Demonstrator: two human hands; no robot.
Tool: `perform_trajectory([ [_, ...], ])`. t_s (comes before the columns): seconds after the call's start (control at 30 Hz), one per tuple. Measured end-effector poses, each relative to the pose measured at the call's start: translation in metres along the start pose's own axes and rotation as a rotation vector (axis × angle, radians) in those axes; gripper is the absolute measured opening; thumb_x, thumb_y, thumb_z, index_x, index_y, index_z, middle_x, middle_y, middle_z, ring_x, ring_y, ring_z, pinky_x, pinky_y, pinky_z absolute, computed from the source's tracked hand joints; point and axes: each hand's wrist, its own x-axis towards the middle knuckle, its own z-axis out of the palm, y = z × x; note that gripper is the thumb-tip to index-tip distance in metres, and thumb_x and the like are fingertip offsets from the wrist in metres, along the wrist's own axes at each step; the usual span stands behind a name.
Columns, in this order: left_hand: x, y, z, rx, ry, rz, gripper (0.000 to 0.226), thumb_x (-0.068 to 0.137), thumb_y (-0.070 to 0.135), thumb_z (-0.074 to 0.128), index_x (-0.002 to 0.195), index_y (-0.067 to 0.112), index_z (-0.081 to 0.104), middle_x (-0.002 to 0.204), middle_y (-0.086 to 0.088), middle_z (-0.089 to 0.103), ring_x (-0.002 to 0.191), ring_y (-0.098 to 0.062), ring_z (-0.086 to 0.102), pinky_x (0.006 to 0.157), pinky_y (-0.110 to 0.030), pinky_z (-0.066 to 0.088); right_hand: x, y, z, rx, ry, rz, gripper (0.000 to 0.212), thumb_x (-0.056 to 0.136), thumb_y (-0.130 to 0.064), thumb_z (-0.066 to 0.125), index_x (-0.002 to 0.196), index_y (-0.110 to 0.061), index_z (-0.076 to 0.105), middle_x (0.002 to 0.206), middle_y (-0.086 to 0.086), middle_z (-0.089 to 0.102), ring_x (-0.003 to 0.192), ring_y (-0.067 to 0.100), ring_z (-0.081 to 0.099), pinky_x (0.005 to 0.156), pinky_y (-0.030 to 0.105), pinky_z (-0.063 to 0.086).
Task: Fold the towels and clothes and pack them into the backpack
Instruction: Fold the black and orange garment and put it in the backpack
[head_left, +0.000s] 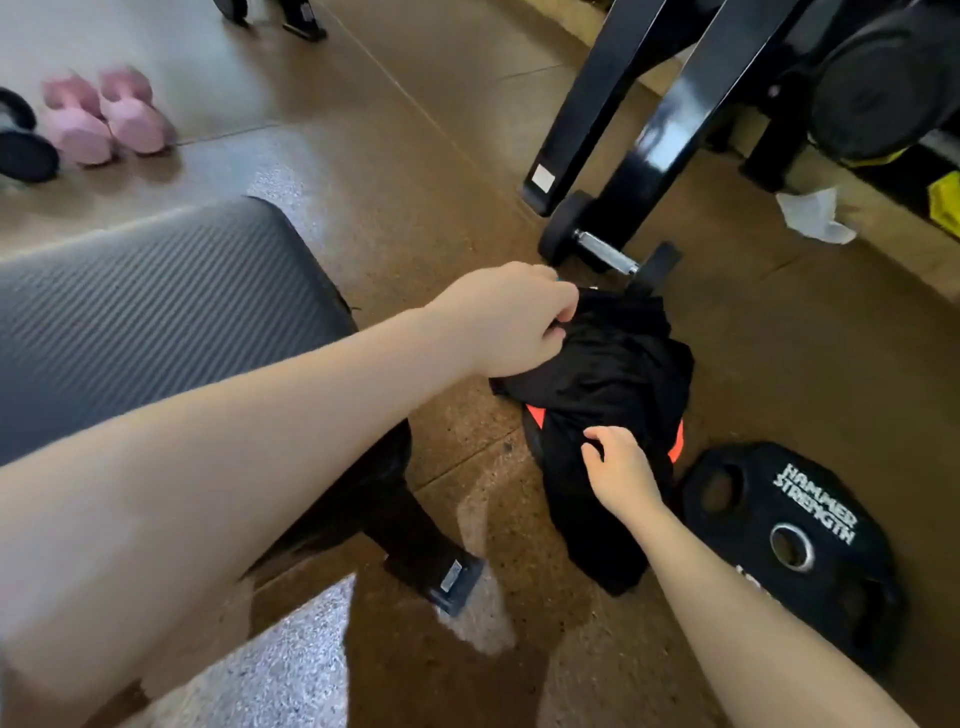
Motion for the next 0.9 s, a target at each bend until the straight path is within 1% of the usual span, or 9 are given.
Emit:
perform_trajectory([
  [0.07, 0.019, 0.003, 0.011, 0.083, -0.073, 0.019, 0.023, 0.092, 0.026, 0.043, 0.109, 0.015, 0.055, 0.109, -0.006, 0.053, 0.104, -0.025, 0.051, 0.082, -0.037, 0.045, 0.015, 0.011, 0.009, -0.103, -0.046, 0.000, 0.037, 0.099, -0.025, 0.041, 0.132, -0.013, 0.049, 0.153, 0.008, 0.024, 0.133, 0.030, 0.031, 0.104, 0.039, 0.033],
  [0.17, 0.042, 0.001, 0.028, 0.118, -0.164, 0.015, 0.022, 0.091, 0.025, 0.043, 0.106, 0.014, 0.055, 0.106, -0.006, 0.054, 0.102, -0.026, 0.052, 0.083, -0.038, 0.046, 0.045, 0.016, 0.011, -0.298, -0.050, -0.037, 0.039, 0.100, -0.032, 0.036, 0.138, -0.023, 0.040, 0.158, 0.001, -0.001, 0.142, 0.028, 0.010, 0.105, 0.041, 0.033],
  [0.33, 0.048, -0.027, 0.048, 0.058, -0.279, -0.116, 0.019, 0.087, 0.025, 0.048, 0.097, 0.016, 0.060, 0.099, -0.005, 0.061, 0.098, -0.027, 0.055, 0.085, -0.040, 0.048, 0.102, 0.023, 0.019, -0.518, -0.225, -0.119, 0.040, 0.102, -0.035, 0.027, 0.142, -0.038, 0.031, 0.157, -0.002, -0.015, 0.145, 0.026, -0.008, 0.112, 0.040, 0.022],
  [0.43, 0.048, -0.031, 0.052, 0.021, -0.312, -0.150, 0.018, 0.086, 0.025, 0.048, 0.095, 0.016, 0.060, 0.098, -0.006, 0.063, 0.096, -0.027, 0.057, 0.085, -0.039, 0.048, 0.119, 0.022, 0.038, -0.515, -0.351, -0.104, 0.041, 0.102, -0.031, 0.028, 0.143, -0.035, 0.028, 0.159, 0.000, -0.003, 0.145, 0.026, 0.000, 0.111, 0.041, 0.020],
  [0.53, 0.049, -0.030, 0.055, -0.028, -0.349, -0.162, 0.014, 0.085, 0.027, 0.048, 0.091, 0.018, 0.057, 0.096, -0.005, 0.062, 0.093, -0.028, 0.057, 0.085, -0.040, 0.048, 0.121, 0.017, 0.050, -0.456, -0.125, -0.097, 0.033, 0.098, -0.014, 0.039, 0.129, -0.024, 0.040, 0.141, 0.004, 0.042, 0.128, 0.024, 0.038, 0.098, 0.035, 0.033],
  [0.6, 0.050, -0.031, 0.055, -0.041, -0.370, -0.183, 0.017, 0.086, 0.029, 0.048, 0.094, 0.017, 0.058, 0.096, -0.005, 0.062, 0.093, -0.027, 0.057, 0.085, -0.041, 0.048, 0.120, 0.016, 0.048, -0.425, -0.010, -0.070, 0.028, 0.096, -0.007, 0.040, 0.120, -0.018, 0.046, 0.122, 0.004, 0.057, 0.112, 0.024, 0.051, 0.090, 0.033, 0.038],
  [0.67, 0.051, -0.032, 0.052, -0.061, -0.359, -0.209, 0.019, 0.087, 0.029, 0.048, 0.097, 0.016, 0.058, 0.096, -0.004, 0.062, 0.093, -0.027, 0.057, 0.084, -0.041, 0.049, 0.118, 0.016, 0.042, -0.347, 0.022, -0.013, 0.018, 0.096, -0.011, 0.044, 0.110, -0.016, 0.054, 0.112, 0.006, 0.063, 0.103, 0.027, 0.056, 0.086, 0.033, 0.039],
  [0.77, 0.053, -0.033, 0.046, -0.132, -0.288, -0.238, 0.017, 0.087, 0.029, 0.049, 0.095, 0.017, 0.057, 0.092, -0.003, 0.061, 0.091, -0.026, 0.058, 0.083, -0.041, 0.050, 0.107, 0.006, 0.023, -0.011, 0.104, 0.048, 0.009, 0.093, -0.022, 0.053, 0.096, -0.017, 0.060, 0.097, 0.006, 0.067, 0.094, 0.028, 0.058, 0.084, 0.036, 0.042],
  [0.9, 0.055, -0.032, 0.042, -0.207, -0.194, -0.279, 0.014, 0.086, 0.026, 0.048, 0.093, 0.016, 0.057, 0.095, -0.005, 0.062, 0.092, -0.028, 0.057, 0.082, -0.040, 0.050, 0.086, -0.035, -0.022, 0.478, 0.143, -0.016, 0.006, 0.093, -0.012, 0.052, 0.096, -0.011, 0.057, 0.092, 0.001, 0.059, 0.091, 0.017, 0.054, 0.085, 0.030, 0.042],
])
